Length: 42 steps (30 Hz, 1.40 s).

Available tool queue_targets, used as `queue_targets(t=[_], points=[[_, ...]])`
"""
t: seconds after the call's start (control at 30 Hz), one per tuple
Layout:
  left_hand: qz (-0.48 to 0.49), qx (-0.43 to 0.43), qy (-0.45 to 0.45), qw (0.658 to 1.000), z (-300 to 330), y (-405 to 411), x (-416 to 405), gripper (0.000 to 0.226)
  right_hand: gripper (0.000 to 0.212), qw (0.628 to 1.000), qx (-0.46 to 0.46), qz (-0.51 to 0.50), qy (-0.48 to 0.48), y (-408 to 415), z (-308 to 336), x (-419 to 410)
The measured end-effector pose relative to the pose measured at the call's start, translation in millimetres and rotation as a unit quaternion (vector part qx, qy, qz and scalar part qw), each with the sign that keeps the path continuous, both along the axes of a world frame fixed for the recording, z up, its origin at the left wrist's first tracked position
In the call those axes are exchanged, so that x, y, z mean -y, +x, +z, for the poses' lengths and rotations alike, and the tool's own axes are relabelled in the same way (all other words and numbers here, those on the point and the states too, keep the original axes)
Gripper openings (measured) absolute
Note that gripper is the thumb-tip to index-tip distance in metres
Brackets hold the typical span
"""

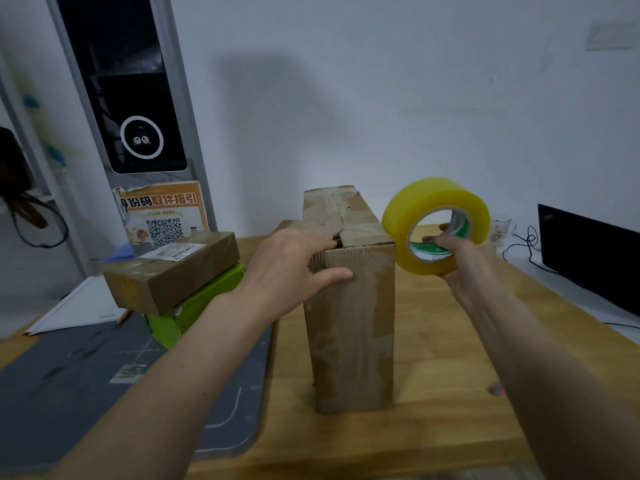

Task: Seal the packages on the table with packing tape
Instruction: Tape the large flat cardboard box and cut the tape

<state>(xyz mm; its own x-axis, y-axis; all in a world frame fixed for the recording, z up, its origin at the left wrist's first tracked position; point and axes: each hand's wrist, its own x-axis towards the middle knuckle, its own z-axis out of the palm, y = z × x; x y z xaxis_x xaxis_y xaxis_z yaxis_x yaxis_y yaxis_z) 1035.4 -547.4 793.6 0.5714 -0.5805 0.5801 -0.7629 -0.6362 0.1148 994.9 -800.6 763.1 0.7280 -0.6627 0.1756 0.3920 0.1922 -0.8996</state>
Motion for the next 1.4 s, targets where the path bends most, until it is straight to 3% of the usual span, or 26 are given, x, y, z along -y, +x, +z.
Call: queue_targets(t=[0.1, 0.37, 0.5, 0.63, 0.83, 0.93, 1.07, 1.27, 1.4], points=[[0.008, 0.069, 0.041, 0.997, -3, -6, 5, 0.058, 0.022, 1.000, 0.003, -0.006, 0.007, -2, 0, -4], [0.078, -0.034, 0.044, 0.995, -3, -10, -1, 0.117, 0.022, 1.000, -0.002, 0.000, -0.009, 2, 2, -9], [0.093, -0.018, 0.114, 0.989, 10, -9, -2, 0.098, 0.020, 1.000, -0.003, 0.001, 0.003, 3, -1, -11], [0.095, -0.031, 0.170, 0.980, 18, -11, 9, 0.107, 0.021, 1.000, -0.002, 0.006, 0.003, 4, -2, -12], [0.042, -0.025, 0.169, 0.984, 17, -16, 34, 0.097, 0.021, 1.000, -0.010, 0.004, -0.010, 4, -4, -9], [0.086, -0.036, 0.173, 0.980, 15, -13, 30, 0.096, 0.020, 1.000, -0.013, 0.004, -0.019, 3, -4, -8], [0.196, -0.067, 0.181, 0.961, 22, -1, 16, 0.113, 0.018, 0.999, -0.013, 0.014, -0.028, 5, -4, -8], [0.049, -0.185, 0.193, 0.962, 34, 4, 19, 0.110, 0.020, 1.000, -0.016, 0.023, -0.007, 5, -9, -6], [0.037, -0.214, 0.218, 0.951, 47, 12, 36, 0.116, 0.020, 0.999, -0.018, 0.039, -0.008, 4, -12, -3]])
